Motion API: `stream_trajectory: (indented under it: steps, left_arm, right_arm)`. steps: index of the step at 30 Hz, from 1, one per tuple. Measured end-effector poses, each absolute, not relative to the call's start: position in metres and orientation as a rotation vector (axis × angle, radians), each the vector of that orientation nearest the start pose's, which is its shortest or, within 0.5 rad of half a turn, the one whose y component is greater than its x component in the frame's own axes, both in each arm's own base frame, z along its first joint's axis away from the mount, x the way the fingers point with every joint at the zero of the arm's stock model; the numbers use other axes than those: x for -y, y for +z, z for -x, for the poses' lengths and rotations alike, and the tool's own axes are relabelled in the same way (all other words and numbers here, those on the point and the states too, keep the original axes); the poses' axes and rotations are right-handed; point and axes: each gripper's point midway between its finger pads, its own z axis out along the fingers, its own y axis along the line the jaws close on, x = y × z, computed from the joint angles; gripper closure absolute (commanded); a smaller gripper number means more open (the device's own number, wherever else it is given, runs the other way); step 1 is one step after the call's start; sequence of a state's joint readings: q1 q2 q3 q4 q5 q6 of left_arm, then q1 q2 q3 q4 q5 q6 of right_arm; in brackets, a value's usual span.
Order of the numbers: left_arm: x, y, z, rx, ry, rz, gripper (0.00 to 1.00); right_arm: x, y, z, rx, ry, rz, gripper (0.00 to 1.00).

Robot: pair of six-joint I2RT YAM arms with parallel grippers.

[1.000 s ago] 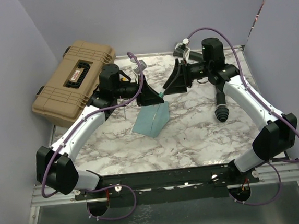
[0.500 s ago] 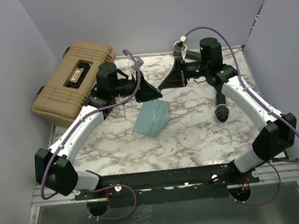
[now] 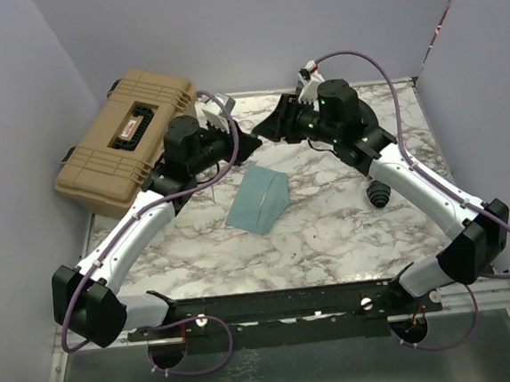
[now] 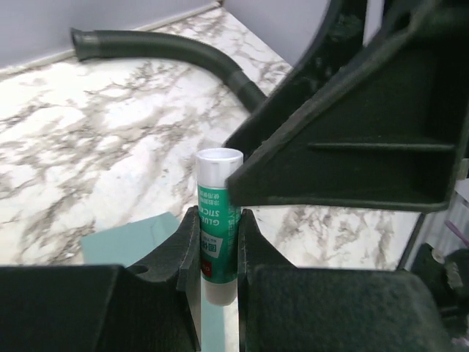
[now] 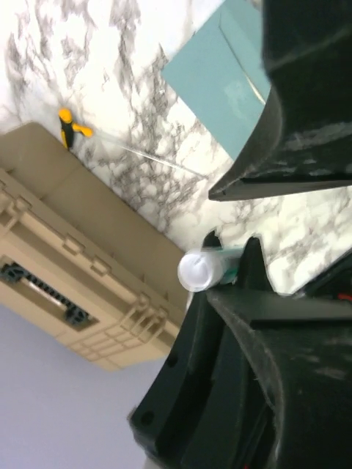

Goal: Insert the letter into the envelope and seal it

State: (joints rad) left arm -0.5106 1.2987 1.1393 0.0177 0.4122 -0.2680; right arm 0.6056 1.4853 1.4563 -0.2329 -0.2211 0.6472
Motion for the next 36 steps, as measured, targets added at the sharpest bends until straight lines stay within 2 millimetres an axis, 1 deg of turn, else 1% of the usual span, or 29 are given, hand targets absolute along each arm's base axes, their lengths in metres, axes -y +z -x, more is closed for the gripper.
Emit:
stream_trajectory:
  steps: [1,2,4,6,8,10,14,16,19,20,22,24,27,30,31,35,36]
  left_arm:
    - [0.273,0.316,-0.331,-1.711,-0.899,-0.52,1.0]
    - [0.268,0.317,-0.333,-1.708,-0.882,-0.512,1.0]
    - [0.26,0.323,-0.332,-1.691,-0.873,-0.507,1.0]
    - [0.256,0.332,-0.328,-1.668,-0.884,-0.516,1.0]
    - [0.258,0.34,-0.316,-1.644,-0.924,-0.555,1.0]
    - [0.262,0.344,-0.304,-1.628,-0.974,-0.602,1.0]
    - [0.273,0.345,-0.279,-1.617,-1.101,-0.708,1.0]
    - [0.278,0.346,-0.265,-1.609,-1.177,-0.77,1.0]
    - [0.285,0.35,-0.246,-1.589,-1.287,-0.861,1.0]
    - [0.286,0.35,-0.243,-1.583,-1.309,-0.881,1.0]
    - [0.288,0.351,-0.235,-1.575,-1.352,-0.918,1.0]
    - [0.288,0.351,-0.229,-1.567,-1.382,-0.947,1.0]
    - [0.288,0.349,-0.221,-1.566,-1.425,-0.983,1.0]
    - [0.289,0.35,-0.217,-1.557,-1.451,-1.006,1.0]
    - [0.289,0.35,-0.216,-1.554,-1.457,-1.013,1.0]
    - [0.289,0.354,-0.213,-1.537,-1.468,-1.03,1.0]
    - [0.289,0.354,-0.212,-1.536,-1.471,-1.033,1.0]
  right_arm:
    - [-0.316,0.334,-0.348,-1.954,1.05,0.132,0.3]
    - [-0.312,0.333,-0.348,-1.946,1.043,0.143,0.27]
    - [-0.307,0.334,-0.345,-1.924,1.04,0.188,0.26]
    - [-0.304,0.344,-0.342,-1.882,1.048,0.268,0.26]
    - [-0.304,0.355,-0.338,-1.832,1.051,0.367,0.26]
    - [-0.307,0.365,-0.331,-1.785,1.061,0.462,0.25]
    - [-0.312,0.375,-0.31,-1.707,1.119,0.675,0.25]
    - [-0.314,0.38,-0.296,-1.676,1.163,0.773,0.32]
    - [-0.318,0.39,-0.275,-1.614,1.238,0.906,0.53]
    - [-0.319,0.393,-0.265,-1.594,1.278,0.956,0.56]
    - [-0.321,0.395,-0.252,-1.56,1.339,1.04,0.55]
    - [-0.321,0.391,-0.236,-1.531,1.411,1.136,0.51]
    - [-0.319,0.388,-0.228,-1.512,1.439,1.187,0.45]
    - [-0.315,0.383,-0.221,-1.503,1.454,1.231,0.45]
    - [-0.314,0.38,-0.219,-1.506,1.459,1.241,0.47]
    - [-0.312,0.373,-0.214,-1.506,1.462,1.276,0.65]
    - [-0.312,0.372,-0.214,-1.506,1.46,1.28,0.68]
